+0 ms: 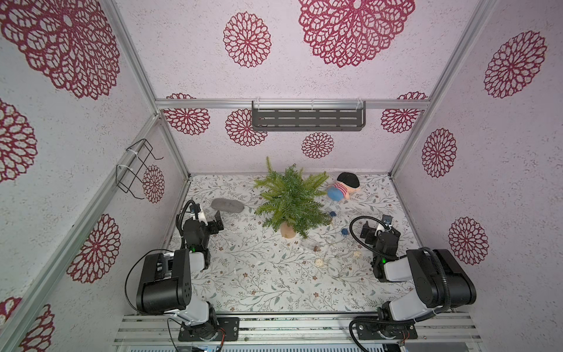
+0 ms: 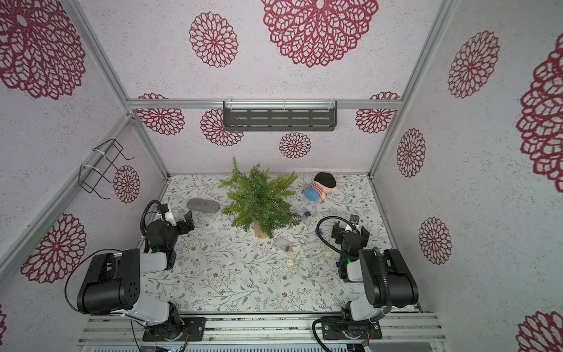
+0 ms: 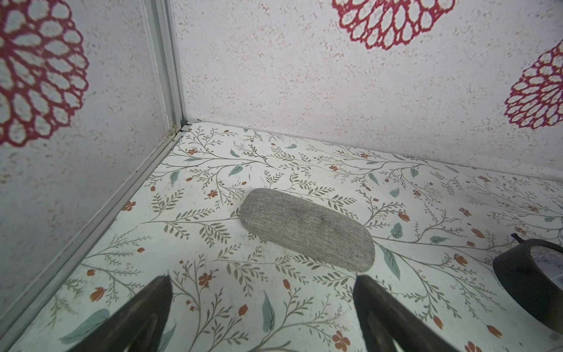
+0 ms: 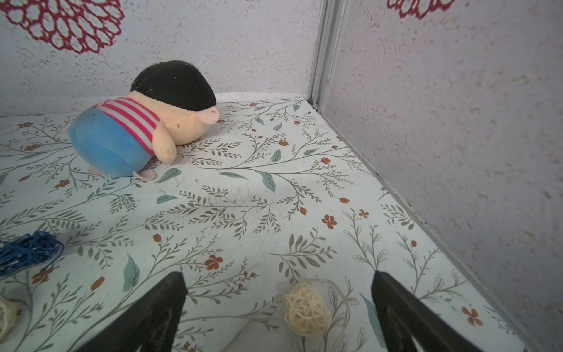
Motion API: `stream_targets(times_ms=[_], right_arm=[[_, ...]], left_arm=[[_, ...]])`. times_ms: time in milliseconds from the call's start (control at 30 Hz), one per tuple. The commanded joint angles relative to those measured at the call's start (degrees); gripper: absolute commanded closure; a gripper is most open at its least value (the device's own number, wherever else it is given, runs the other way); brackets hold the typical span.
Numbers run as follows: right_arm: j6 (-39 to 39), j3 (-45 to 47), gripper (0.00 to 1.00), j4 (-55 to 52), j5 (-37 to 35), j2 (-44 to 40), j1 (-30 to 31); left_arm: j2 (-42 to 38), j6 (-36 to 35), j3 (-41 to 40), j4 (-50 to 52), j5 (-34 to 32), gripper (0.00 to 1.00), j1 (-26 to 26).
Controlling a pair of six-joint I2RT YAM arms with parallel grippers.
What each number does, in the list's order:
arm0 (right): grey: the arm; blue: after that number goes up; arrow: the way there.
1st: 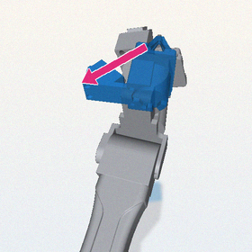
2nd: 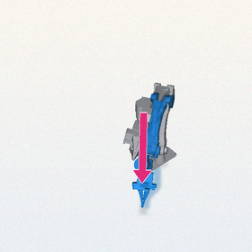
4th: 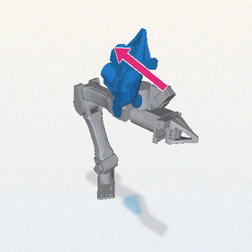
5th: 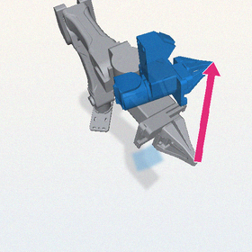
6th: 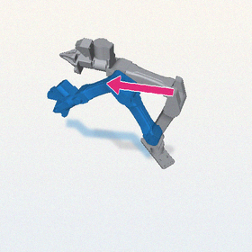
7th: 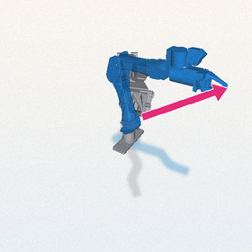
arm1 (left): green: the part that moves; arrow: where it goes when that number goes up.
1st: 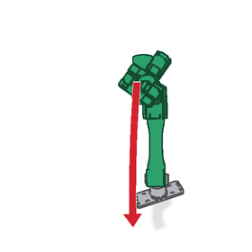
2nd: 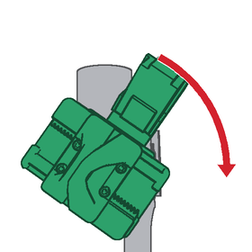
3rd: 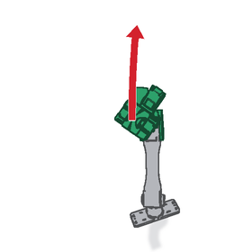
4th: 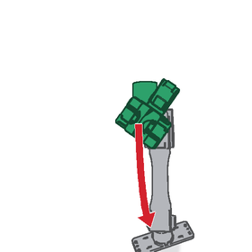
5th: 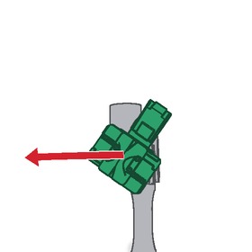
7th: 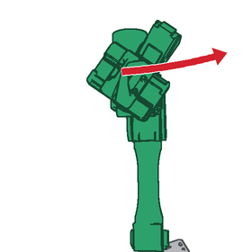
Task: Remove string lights from the small christmas tree
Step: Reset both arms
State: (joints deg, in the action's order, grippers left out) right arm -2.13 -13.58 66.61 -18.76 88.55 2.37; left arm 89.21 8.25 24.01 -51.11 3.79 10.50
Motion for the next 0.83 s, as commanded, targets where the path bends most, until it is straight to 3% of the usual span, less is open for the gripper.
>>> stream_targets(times_ms=[0,800], right_arm=[[-0.3,-0.5,0.01,2.8,-0.1,-0.6,0.1],[-0.5,-0.7,0.01,2.5,0.4,-0.6,0.0]], left_arm=[[-0.2,-1.3,-0.5,-0.3,0.8,0.03,0.0],[-0.1,-1.2,-0.2,-0.2,0.8,0.03,0.0]])
